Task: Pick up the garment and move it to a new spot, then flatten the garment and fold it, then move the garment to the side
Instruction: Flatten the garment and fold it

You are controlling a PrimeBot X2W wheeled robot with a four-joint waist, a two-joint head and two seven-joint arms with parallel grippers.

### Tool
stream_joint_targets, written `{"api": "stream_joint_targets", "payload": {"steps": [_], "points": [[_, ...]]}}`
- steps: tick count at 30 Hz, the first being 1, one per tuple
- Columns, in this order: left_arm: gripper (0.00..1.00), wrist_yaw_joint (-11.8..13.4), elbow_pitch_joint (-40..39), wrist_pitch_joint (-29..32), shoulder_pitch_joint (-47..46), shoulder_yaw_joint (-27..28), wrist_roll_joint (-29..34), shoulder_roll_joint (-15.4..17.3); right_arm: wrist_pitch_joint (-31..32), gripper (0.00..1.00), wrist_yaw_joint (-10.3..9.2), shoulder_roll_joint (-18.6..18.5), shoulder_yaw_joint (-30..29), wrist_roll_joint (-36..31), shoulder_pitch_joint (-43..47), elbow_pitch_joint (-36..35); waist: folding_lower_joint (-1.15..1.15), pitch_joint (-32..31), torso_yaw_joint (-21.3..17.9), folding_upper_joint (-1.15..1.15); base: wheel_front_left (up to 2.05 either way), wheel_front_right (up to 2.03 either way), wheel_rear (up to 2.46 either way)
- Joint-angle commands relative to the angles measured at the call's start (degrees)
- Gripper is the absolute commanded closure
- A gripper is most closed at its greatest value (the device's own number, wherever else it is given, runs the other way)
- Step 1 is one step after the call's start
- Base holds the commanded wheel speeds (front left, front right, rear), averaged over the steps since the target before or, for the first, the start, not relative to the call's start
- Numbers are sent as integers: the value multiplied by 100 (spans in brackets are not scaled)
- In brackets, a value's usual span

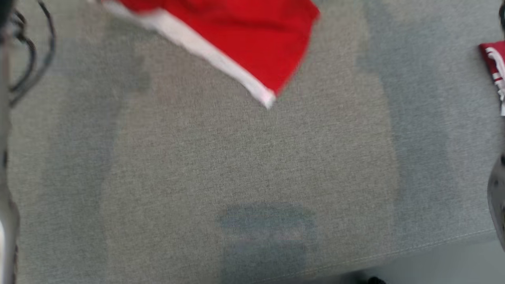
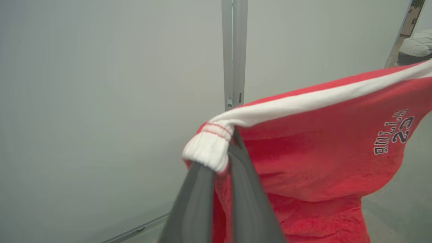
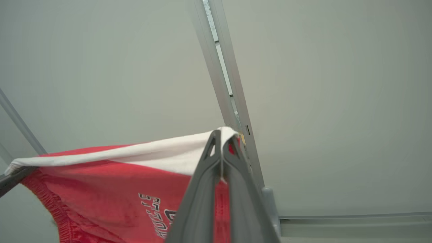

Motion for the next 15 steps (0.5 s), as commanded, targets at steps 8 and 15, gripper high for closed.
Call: {"api": "stream_joint_targets", "payload": {"steps": [8,15], "points": [[100,-189,1473,-1876,-1279,-107,527,-41,-1325,100,-2,501,-208,-801,-1507,1568,-2,1041,35,0,0,0,0],[100,-281,2433,-2710,-858,-529,270,-104,-1669,100,-4,452,360,-485,-1127,2145,-2,1355,139,0,0,0,0]]}}
